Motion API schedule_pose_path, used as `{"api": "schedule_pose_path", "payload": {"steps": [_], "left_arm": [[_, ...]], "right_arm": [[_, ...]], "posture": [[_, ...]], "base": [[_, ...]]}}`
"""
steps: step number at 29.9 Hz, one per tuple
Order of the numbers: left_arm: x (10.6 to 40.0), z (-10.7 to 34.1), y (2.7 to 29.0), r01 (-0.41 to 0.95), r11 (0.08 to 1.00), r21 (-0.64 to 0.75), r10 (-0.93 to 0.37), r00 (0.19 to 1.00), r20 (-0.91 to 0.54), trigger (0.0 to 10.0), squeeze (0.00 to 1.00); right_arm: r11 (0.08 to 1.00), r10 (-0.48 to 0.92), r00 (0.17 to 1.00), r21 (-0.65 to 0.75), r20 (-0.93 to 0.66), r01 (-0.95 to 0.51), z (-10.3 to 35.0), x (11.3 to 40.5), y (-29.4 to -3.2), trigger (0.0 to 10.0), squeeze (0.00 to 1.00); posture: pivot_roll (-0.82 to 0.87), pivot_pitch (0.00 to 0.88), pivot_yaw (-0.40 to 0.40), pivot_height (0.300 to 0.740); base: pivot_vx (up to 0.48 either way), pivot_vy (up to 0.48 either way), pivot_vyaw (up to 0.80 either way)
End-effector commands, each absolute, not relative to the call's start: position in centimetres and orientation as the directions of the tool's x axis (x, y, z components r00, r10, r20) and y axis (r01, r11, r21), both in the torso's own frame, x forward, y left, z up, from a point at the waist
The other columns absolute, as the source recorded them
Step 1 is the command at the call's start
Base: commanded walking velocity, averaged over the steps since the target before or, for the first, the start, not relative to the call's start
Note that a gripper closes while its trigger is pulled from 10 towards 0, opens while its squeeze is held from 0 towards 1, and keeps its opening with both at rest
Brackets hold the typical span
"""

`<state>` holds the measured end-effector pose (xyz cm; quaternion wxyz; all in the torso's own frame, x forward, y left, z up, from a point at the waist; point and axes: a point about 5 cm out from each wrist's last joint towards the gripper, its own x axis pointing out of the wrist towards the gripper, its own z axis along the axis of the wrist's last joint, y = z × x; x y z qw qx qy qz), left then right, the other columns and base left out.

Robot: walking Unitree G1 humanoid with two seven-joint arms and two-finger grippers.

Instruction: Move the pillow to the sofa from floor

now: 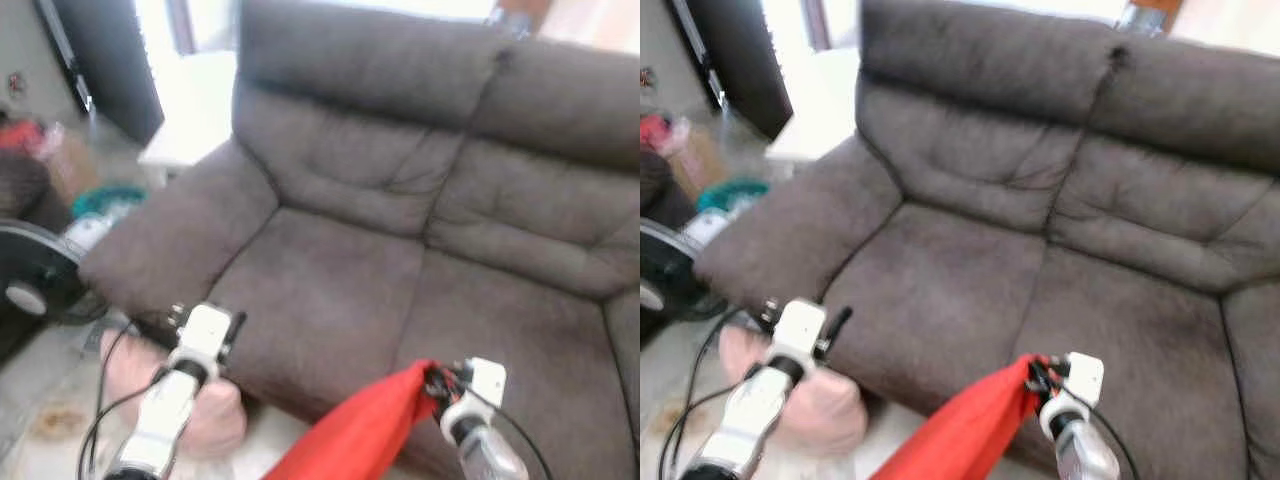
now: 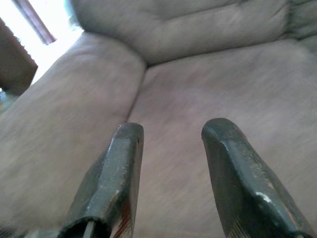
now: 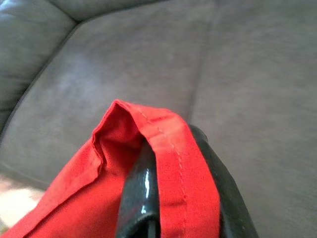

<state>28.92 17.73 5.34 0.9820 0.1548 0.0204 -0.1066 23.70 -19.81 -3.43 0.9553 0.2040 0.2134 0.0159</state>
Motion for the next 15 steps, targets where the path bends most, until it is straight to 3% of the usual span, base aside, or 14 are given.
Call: {"api": "schedule_pose_path", "payload": {"steps": [1, 15], "left_arm": [[28.72, 5.11, 17.51, 0.233, 0.924, 0.305, -0.218, 0.972, -0.082, 10.0, 0.00], [28.67, 4.93, 17.30, 0.271, 0.913, 0.306, -0.252, 0.962, -0.100, 10.0, 0.00]], "right_arm": [[0.926, 0.055, 0.954, 0.372, -0.293, 0.061, -1.41, 25.39, -21.22, 10.0, 0.00], [0.924, 0.068, 0.956, 0.380, -0.287, 0.048, -1.35, 25.53, -20.88, 10.0, 0.00]], "posture": [[0.12, 0.000, -0.043, 0.740], [0.12, 0.000, -0.038, 0.740]], "base": [[0.000, 0.000, -0.77], [0.000, 0.000, -0.76]]}}
